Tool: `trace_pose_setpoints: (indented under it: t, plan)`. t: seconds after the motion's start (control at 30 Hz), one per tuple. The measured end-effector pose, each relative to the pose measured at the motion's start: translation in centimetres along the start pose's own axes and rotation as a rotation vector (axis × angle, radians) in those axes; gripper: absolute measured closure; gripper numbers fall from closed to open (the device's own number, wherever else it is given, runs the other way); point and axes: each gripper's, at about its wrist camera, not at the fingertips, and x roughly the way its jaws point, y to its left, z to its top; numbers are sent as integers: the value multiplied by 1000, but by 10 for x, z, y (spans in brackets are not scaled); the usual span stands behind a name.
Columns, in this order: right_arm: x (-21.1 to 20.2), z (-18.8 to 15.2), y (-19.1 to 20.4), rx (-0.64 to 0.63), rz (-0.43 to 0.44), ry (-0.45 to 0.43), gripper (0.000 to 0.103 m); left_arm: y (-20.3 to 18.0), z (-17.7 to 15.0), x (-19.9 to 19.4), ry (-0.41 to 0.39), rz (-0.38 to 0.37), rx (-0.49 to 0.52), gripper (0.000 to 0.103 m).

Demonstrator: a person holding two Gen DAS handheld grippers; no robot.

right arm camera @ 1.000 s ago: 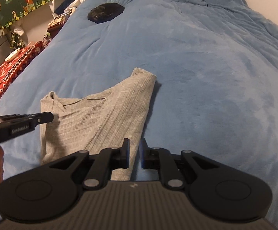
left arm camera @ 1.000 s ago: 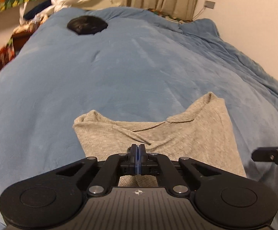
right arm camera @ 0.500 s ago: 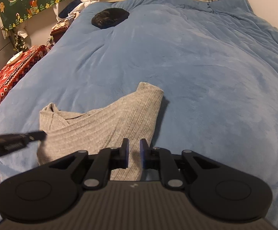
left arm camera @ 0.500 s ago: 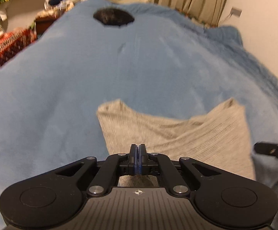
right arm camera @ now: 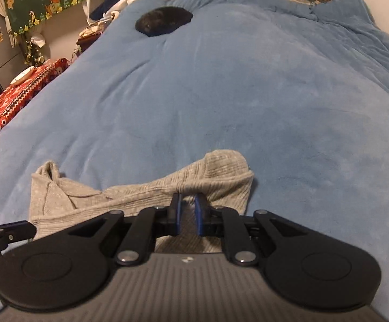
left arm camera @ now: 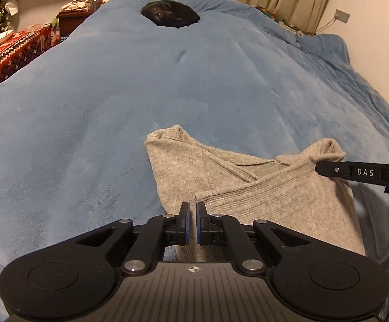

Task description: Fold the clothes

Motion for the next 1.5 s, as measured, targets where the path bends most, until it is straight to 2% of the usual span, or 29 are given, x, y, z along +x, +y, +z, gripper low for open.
trace_pose_setpoints:
  t: [0.13,0.23,0.33,0.47,0.53,0.63,0.7,0.77,0.93,1.0,1.07,1.27,1.37,1.5]
  plan:
    - [-18,7,-6,4,-9,-41,91,2,4,-13,-29,-5,2,99]
    - [1,13,-17,-28,-53,7,91,0,7,-18,-44,-19,18,99]
    - [15,23,-29,13,-23,9,92,-4,6,-15,-35,-20,25,99]
    - [-12,28,-27,21,-7,-47,90,-5,3,-18,-27,-19,20,99]
    - [-27,20,-22,51,21,-26,89,-6,0,-22,-16,-50,0,99]
    - [-32,-3,-9,46,40,37,89,-13,-5,-31,-5,-138,-10,99]
    - [-26,-23,-1,49,40,90,89,-21,-12,-29,20,-181,16,99]
    - [-30,-36,2,47,33,105,89,-29,-22,-25,51,-217,50,99]
    - [-62,-61,12,-1,25,124,89,-25,-47,-27,107,-181,94,99]
    - [-73,-71,19,-16,49,128,88,-21,-53,-33,115,-177,94,99]
    - [-74,-81,24,-25,60,158,89,-20,-59,-34,124,-161,120,99]
    - [-85,-119,24,-59,23,246,89,-12,-77,-29,171,-126,160,99]
    - [-99,-115,16,-14,47,207,89,-4,-81,-35,182,-138,125,99]
    - [-102,-106,-1,143,78,164,88,19,-80,-42,205,-158,-47,97]
